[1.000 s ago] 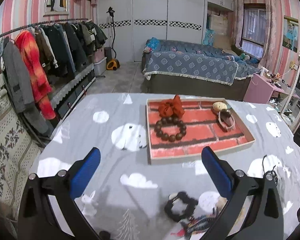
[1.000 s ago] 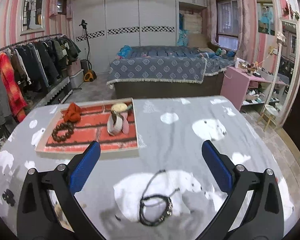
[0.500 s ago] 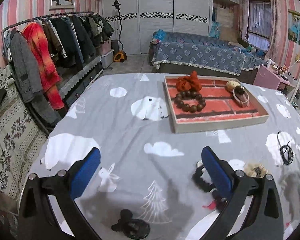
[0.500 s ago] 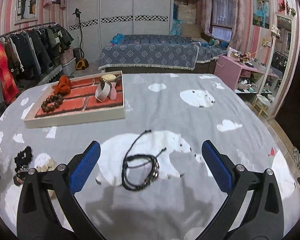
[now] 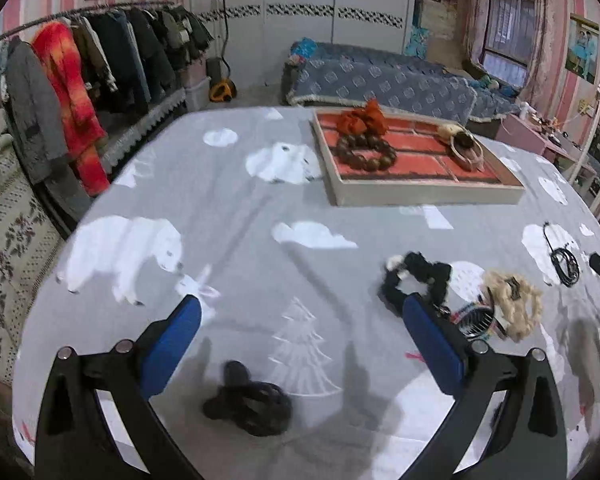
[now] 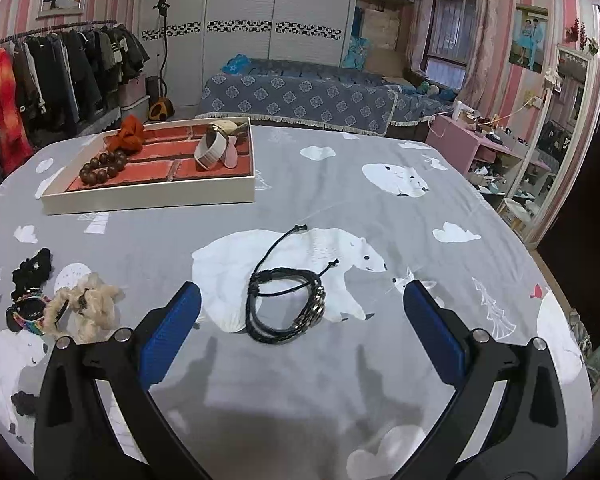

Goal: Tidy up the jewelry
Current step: 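Pull both tools back from the tray toward the loose accessories on the bed, then close the left tool on the rainbow claw clip while the right tool grips the braided leather bracelet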

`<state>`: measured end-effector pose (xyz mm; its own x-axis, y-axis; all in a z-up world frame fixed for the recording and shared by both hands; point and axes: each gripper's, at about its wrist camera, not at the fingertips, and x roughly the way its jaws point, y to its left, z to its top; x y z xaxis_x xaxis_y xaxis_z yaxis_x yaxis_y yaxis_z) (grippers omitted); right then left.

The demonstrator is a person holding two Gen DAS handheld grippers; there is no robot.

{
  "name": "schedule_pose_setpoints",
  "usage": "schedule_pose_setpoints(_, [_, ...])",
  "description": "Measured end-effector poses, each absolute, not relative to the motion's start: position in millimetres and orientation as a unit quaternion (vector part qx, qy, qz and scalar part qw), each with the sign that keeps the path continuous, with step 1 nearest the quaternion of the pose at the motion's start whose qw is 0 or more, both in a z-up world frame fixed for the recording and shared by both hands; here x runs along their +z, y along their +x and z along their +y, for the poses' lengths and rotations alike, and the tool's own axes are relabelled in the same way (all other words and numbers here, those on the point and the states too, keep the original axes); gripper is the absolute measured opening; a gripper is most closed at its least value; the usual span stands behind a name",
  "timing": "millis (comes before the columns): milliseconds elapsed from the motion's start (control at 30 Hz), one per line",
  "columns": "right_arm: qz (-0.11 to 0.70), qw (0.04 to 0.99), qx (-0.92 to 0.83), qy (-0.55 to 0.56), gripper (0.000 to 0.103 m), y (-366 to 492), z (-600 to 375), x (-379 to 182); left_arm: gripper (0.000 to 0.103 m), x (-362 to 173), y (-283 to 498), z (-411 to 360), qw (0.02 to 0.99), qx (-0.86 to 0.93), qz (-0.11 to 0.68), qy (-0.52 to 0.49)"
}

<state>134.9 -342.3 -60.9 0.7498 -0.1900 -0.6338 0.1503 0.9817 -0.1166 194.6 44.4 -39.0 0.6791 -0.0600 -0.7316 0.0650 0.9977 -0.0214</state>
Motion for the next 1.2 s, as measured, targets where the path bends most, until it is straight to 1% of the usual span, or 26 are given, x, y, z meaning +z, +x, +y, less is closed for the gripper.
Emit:
schedule_pose_setpoints(200, [0.349,0.93,-0.109,-0.035,0.098,148.0,-359.3,-69.5,0.099,-41.1,192.4,17.7,0.913,-0.054,0.404,0.0])
schedule_pose_setpoints(433, [0.367,0.925,-0.096,-0.021,0.098,159.6,-371.5,-81.6,0.099,-58.3,188.0,-19.9,0.901,-0.076,0.427,0.004])
schedule_pose_setpoints(467, [0.37,0.924,-0.095,-0.025,0.097,161.4,-370.7,-83.0,0.099,-61.9,187.3,-25.2,0.899,-0.075,0.431,0.007])
schedule_pose_setpoints(533, [0.375,0.922,-0.09,-0.031,0.092,164.3,-369.9,-85.4,0.099,-67.9,187.3,-32.7,0.896,-0.072,0.437,0.01])
schedule_pose_setpoints(600, [0.382,0.92,-0.083,-0.027,0.084,166.3,-370.6,-87.9,0.099,-72.1,187.9,-38.4,0.895,-0.068,0.44,0.012])
schedule_pose_setpoints(700, [0.39,0.918,-0.071,-0.016,0.079,167.0,-373.9,-93.3,0.099,-76.5,187.9,-45.2,0.896,-0.059,0.439,0.018])
schedule_pose_setpoints(1200, [0.401,0.913,-0.068,-0.014,0.078,173.7,-376.1,-102.2,0.099,-85.3,198.7,-76.1,0.89,-0.067,0.45,0.032])
